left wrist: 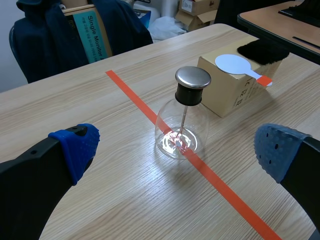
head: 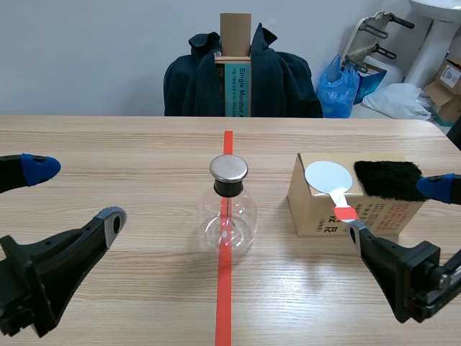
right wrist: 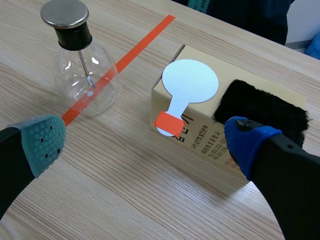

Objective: Do the electroscope experiment.

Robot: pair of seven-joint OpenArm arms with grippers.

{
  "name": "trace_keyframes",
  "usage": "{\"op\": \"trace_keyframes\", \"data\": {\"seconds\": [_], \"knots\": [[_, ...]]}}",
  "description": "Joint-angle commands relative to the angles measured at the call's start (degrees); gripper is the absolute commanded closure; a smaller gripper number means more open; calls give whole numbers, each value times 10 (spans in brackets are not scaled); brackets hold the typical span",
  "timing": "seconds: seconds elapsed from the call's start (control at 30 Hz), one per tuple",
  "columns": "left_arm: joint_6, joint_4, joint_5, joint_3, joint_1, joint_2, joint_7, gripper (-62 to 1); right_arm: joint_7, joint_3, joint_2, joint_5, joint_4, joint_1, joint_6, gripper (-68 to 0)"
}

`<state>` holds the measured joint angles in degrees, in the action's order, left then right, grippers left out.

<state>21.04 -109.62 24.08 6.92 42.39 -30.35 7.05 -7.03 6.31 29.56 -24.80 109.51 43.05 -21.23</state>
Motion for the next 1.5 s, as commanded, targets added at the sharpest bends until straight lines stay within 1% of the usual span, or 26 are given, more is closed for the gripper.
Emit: {"op": "trace_keyframes", "data": {"seconds": [0.0,0.2,0.37,0.43,0.5,0.57,0.63,0.73,0.8,0.87,0.93,0.97,1.03,1.1,1.17,1.27,1.37,1.47], "knots": [[0,-8,3,2,3,0,8,-623,-13,8,4,-13,11,-2,2,-679],[0,-8,3,2,3,0,8,-623,-30,8,4,-12,11,-2,2,-679],[0,-8,3,2,3,0,8,-623,-30,8,4,-12,11,-2,2,-679],[0,-8,3,2,3,0,8,-623,-30,8,4,-7,11,-2,2,-679],[0,-8,3,2,3,0,8,-623,-30,9,4,14,11,-2,4,-679],[0,-8,3,2,3,0,8,-623,-31,11,4,70,12,-2,4,-679],[0,-8,3,2,3,0,8,-623,-45,11,4,146,17,-2,4,-679],[0,-8,3,2,3,0,8,-623,-74,11,4,303,26,-2,11,-679],[0,-8,3,2,3,0,8,-623,-96,11,2,429,26,-2,25,-679],[0,-8,3,2,3,0,8,-623,-105,11,-7,546,25,-2,52,-679],[0,-8,3,2,3,0,8,-623,-118,11,-26,655,19,-2,94,-679],[0,-8,3,2,3,0,8,-623,-131,11,-37,705,14,-3,122,-679],[0,-8,3,2,3,0,8,-623,-156,11,-59,784,3,-7,170,-679],[0,-8,3,2,3,0,8,-623,-171,6,-77,839,-15,-16,218,-679],[0,-8,3,2,3,0,8,-623,-180,-5,-87,868,-40,-30,260,-679],[0,-8,3,2,3,0,8,-623,-177,-28,-93,896,-89,-55,308,-679],[0,-8,3,2,3,0,8,-623,-172,-52,-92,898,-144,-87,359,-679],[0,-8,3,2,3,0,8,-623,-165,-78,-92,898,-191,-119,397,-679]]}}
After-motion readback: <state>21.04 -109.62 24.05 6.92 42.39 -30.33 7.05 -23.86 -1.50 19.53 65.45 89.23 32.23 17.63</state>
